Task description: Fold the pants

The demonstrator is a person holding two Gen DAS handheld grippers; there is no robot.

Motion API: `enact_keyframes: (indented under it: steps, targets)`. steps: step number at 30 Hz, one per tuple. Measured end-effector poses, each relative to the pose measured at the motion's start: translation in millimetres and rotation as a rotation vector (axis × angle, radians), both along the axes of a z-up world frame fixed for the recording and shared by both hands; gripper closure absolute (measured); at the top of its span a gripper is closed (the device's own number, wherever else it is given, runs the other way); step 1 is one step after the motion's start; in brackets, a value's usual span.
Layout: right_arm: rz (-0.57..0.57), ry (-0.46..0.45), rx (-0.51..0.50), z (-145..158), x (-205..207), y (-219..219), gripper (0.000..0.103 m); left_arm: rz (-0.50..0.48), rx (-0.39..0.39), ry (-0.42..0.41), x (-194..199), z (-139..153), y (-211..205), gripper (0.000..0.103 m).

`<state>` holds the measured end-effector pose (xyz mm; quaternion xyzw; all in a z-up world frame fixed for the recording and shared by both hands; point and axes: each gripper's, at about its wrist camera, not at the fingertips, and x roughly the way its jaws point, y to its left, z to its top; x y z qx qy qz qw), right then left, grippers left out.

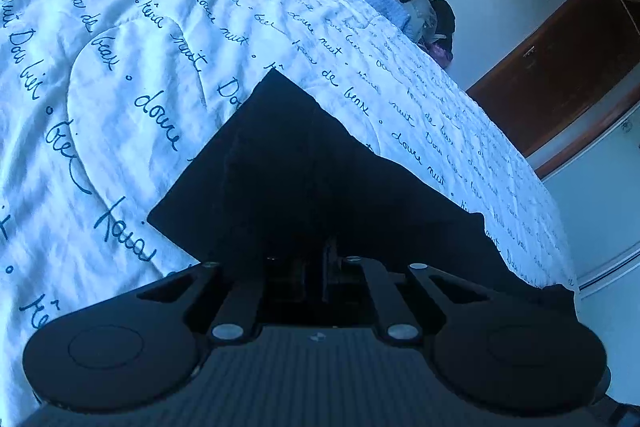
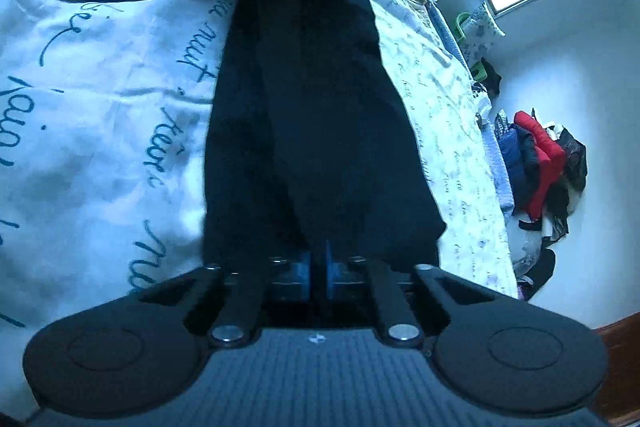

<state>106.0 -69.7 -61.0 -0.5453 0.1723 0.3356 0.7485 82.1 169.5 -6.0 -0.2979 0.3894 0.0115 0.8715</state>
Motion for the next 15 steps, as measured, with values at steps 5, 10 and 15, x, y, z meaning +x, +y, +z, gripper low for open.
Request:
enact_keyframes:
  steps: [5,10,15]
  targets:
    - [-0.037,0.121,0.125,20,-18,-10,0.100,-0.001,0.007,-0.008,-3,0,5,0.091]
    - [-0.035,0.173,0.174,22,-32,-9,0.100,0.013,0.009,0.009,-2,-7,8,0.091]
    - [-0.063,0.212,0.205,22,-30,-9,0.100,0.022,0.029,0.027,-1,-10,8,0.080]
